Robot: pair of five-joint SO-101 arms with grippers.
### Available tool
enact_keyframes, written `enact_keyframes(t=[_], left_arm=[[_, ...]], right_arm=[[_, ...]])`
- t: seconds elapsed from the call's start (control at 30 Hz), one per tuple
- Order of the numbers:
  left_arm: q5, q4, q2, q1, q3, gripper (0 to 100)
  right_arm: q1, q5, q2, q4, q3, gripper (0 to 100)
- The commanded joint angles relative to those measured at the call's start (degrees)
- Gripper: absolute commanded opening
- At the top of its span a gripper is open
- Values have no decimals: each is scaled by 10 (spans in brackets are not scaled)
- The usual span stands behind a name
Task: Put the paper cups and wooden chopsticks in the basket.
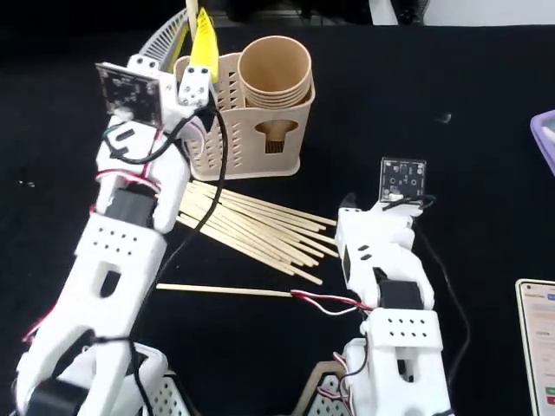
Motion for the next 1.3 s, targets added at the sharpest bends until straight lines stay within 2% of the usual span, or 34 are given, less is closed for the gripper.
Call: enact_keyframes(t=[0.0,0.13,0.3,0.6,0.73,0.9,1.0,1.1,1.17,1.27], left_arm=[[5,-34,64,-5,-26,33],[5,-32,140,-7,-70,37],[6,-29,164,-11,-80,116],[6,98,77,-32,-76,116],[4,170,-11,-58,-61,116],[4,283,-162,-114,26,115],[1,385,-251,-153,116,115],[-9,487,-306,-217,196,116],[-33,517,-307,-242,234,119],[-44,545,-284,-258,269,120]], right_arm=[[-7,-1,-17,-13,-4,188],[-6,-1,-17,-13,-4,188],[-6,-1,-17,-13,-4,188],[-6,-1,-17,-14,-4,188],[-8,-1,-17,-13,-5,188],[1,5,-17,-8,-16,188],[23,29,-17,59,-62,188],[8,34,-17,153,-119,188],[-22,38,-17,200,-148,190],[-68,91,-15,246,-180,189]])
